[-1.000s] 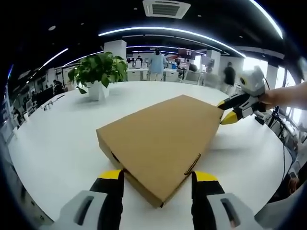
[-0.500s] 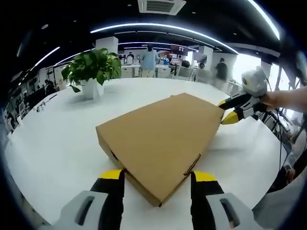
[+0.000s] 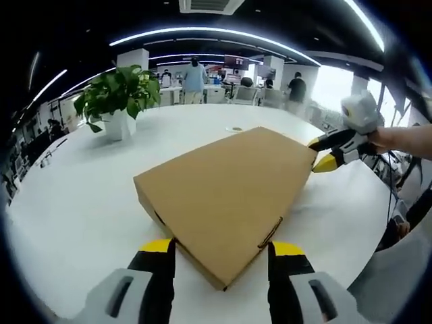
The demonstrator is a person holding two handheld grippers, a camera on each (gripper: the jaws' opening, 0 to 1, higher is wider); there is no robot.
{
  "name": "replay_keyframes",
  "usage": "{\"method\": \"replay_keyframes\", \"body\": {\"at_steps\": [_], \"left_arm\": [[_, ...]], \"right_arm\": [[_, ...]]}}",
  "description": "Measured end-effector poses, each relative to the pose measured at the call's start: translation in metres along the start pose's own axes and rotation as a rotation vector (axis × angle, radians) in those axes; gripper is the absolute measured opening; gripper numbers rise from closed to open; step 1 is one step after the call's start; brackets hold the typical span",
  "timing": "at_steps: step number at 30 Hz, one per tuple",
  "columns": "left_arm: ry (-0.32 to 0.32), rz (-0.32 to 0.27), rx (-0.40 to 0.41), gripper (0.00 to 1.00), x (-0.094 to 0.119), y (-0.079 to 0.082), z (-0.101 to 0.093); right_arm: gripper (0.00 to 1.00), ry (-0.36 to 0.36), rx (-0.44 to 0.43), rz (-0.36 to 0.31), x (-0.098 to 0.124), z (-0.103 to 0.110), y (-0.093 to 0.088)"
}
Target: Operate the shoe box by opening the lid, removing the specified soft item, and placing it in the target area until the item is outside and the box remains undamaged.
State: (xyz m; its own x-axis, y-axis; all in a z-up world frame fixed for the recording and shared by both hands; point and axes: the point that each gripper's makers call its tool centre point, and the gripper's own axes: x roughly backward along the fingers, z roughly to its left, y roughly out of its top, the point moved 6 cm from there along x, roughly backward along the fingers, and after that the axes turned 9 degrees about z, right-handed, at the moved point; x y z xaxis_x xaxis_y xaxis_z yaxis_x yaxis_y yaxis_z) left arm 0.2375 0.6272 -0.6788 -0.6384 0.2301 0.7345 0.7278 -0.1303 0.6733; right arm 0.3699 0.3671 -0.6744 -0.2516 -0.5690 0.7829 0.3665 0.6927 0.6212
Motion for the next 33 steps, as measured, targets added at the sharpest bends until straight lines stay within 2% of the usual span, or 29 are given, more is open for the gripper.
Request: {"method": "replay_keyframes", "body": {"at_steps": [4, 19, 33], "left_arm": [[-0.027, 0.021, -0.028, 0.55, 0.002, 0.001, 0.008], [-0.109, 0.078, -0.122, 0.55, 0.006, 0.001, 0.035], [-0.174, 0.125, -0.216, 0.55, 0.008, 0.003, 0.055]], "right_arm": [[0.36, -0.003, -0.022, 0.013, 0.001, 0.007, -0.001], [0.36, -0.083, -0.119, -0.012, 0.002, 0.044, -0.004], [0.33, -0.116, -0.158, -0.016, 0.004, 0.072, -0.008]]}}
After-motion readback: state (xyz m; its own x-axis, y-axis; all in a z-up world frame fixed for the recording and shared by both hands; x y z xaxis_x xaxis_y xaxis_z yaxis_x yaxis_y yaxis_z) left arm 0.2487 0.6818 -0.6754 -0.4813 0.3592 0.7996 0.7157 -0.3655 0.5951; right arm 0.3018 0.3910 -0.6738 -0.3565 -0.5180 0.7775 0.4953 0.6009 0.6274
